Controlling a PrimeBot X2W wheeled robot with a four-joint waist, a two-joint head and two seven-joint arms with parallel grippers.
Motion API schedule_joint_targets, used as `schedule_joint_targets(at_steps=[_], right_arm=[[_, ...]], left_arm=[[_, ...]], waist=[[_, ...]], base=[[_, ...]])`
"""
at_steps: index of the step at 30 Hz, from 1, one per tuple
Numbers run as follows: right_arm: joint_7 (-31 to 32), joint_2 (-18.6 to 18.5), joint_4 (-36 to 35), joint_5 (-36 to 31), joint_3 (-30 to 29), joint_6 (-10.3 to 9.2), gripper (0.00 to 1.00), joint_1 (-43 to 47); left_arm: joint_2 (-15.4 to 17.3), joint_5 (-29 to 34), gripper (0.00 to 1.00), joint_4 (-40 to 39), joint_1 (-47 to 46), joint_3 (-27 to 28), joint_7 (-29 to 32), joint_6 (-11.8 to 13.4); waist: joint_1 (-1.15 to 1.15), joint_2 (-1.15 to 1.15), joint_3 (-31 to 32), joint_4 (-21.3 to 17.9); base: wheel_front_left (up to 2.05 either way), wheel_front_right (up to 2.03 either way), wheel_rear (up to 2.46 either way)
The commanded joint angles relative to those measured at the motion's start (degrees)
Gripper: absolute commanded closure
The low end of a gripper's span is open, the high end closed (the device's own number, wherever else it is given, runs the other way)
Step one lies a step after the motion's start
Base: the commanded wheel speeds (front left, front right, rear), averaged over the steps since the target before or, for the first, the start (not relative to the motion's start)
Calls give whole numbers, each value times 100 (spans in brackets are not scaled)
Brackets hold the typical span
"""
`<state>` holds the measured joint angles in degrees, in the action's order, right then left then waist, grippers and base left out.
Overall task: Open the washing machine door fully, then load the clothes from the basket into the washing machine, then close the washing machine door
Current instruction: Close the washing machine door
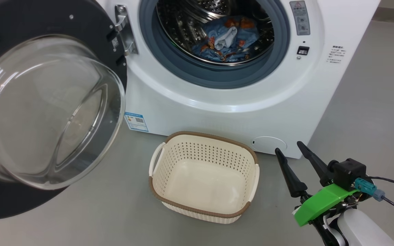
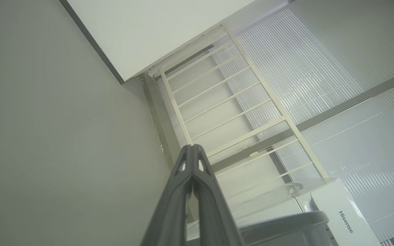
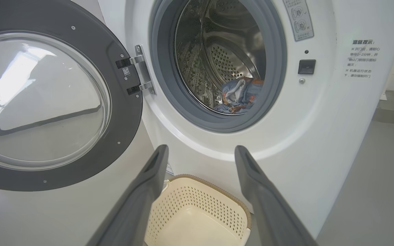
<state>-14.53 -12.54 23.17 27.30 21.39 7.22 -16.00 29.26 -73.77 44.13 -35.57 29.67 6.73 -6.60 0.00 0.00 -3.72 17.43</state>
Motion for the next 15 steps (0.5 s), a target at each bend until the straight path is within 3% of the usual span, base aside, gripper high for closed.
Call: schedule_joint_targets(at_steps=[1, 15], right_arm=[[-47, -29, -109, 28, 88, 26, 0, -138], [-47, 53, -107, 41, -33, 26, 0, -68]], left_arm=[[435, -85, 100, -4, -215, 57, 140, -49], [682, -356, 100, 773, -521, -402, 1633, -85]], waist=[[0, 0, -21, -51], [0, 0, 61, -46]], base=[[0, 0, 0], [0, 0, 0]])
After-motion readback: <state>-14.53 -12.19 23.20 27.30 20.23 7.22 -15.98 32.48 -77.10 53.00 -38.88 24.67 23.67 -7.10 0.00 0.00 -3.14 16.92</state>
